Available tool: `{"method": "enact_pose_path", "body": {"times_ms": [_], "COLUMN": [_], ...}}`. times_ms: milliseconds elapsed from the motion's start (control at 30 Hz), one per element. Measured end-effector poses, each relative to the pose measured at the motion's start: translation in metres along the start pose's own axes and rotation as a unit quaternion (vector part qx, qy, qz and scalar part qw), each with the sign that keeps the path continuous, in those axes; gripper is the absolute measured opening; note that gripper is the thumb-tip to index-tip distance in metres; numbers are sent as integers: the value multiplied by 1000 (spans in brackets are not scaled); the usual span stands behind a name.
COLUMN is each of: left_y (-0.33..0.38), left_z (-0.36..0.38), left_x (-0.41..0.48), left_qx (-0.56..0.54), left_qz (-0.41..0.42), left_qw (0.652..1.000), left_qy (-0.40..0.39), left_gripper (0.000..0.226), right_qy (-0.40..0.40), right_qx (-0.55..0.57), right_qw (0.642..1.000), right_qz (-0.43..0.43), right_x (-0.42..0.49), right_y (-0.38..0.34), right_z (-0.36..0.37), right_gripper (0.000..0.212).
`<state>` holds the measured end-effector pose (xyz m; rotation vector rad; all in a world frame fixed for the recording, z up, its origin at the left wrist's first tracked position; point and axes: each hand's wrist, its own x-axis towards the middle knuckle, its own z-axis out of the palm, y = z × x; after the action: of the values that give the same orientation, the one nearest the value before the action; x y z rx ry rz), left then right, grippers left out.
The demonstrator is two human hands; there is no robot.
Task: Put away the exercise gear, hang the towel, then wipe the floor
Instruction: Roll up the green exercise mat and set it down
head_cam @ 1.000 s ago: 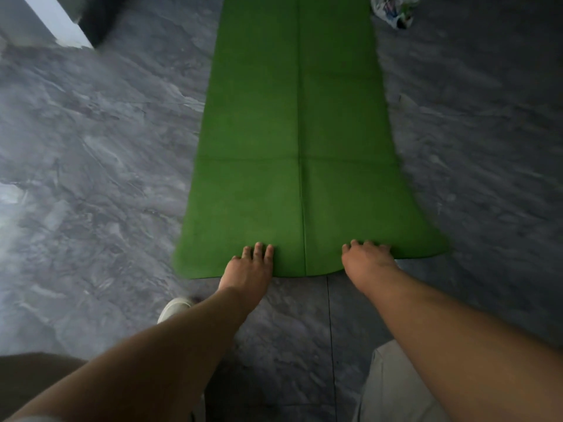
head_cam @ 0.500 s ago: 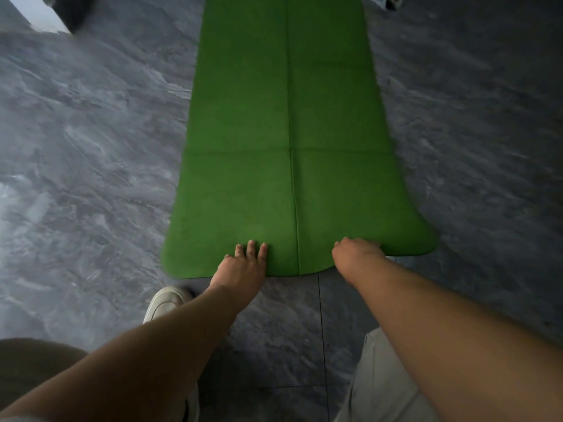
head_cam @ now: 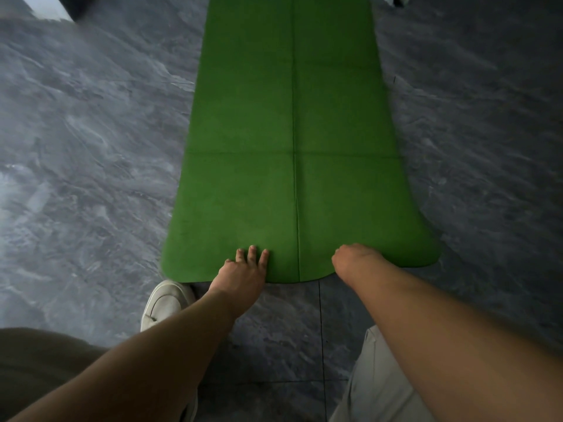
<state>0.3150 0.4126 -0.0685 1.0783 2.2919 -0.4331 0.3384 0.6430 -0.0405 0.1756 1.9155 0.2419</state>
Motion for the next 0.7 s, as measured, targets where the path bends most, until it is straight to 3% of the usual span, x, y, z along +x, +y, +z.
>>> {"method": "enact_pose_path", "body": {"times_ms": [133,267,533,700], "left_y": [-2,-3,-8,-23], "left_z": [6,12,17,25], "left_x": [3,3,5,1], "left_qx": [-12,4,11,-16], "left_qz": [-4,8,28,33], "left_qw": [1000,1000,999,997], "left_qy": [5,3,19,73], "left_gripper": [67,81,78,74], "right_qy": [21,72,137,136], "right_qx": [33,0,20,30], "right_qw": [999,997,985,982], "right_qz": [28,-29,-106,-127], "right_x": [-5,-10,1,9], "right_y": [-2,-11,-50,-76], "right_z": [11,21,5,-3], "right_gripper": [78,114,117,102]}}
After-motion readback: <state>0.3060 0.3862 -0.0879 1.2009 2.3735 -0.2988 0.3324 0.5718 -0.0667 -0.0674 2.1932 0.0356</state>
